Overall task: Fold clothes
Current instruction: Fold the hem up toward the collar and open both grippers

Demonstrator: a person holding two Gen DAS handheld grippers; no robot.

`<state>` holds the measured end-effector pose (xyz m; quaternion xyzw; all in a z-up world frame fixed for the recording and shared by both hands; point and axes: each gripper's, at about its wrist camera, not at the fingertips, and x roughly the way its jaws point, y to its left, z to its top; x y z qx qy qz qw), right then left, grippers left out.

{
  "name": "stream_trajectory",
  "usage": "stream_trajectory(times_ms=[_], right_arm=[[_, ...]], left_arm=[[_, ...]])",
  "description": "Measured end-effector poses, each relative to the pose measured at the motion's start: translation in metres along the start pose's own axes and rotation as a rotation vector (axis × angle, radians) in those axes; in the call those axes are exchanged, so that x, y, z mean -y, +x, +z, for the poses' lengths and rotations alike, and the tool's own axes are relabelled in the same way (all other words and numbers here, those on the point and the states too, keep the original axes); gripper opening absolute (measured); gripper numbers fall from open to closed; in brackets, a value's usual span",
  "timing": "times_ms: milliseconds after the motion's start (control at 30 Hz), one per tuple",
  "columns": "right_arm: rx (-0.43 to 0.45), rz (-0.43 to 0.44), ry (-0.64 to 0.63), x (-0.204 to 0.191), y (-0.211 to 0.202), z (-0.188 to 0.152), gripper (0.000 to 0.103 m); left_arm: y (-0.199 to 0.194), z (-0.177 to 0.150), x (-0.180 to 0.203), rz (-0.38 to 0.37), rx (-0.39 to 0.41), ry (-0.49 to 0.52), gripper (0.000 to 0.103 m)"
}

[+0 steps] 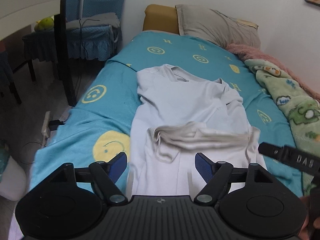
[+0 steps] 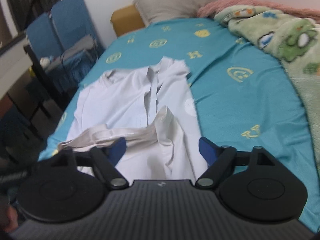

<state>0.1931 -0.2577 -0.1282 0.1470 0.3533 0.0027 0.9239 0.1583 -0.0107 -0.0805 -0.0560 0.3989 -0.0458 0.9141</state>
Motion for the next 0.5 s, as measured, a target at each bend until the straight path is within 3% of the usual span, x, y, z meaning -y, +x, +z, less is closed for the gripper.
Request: stream_trajectory(times_ms=[233,500], right_arm=[[-0.080,0.069,0.181,0.011,-0.030,-0.016,0.082],[-0.203,0.192,0.450,0.029,-0.050,-0.051,0.082]], left_arm=[[-0.038,-0.034,0.000,-0.001,-0.060,-0.051,0.081],[-0.036,-0.051,0.001,0.007,-0.079,-0.033,0.081]])
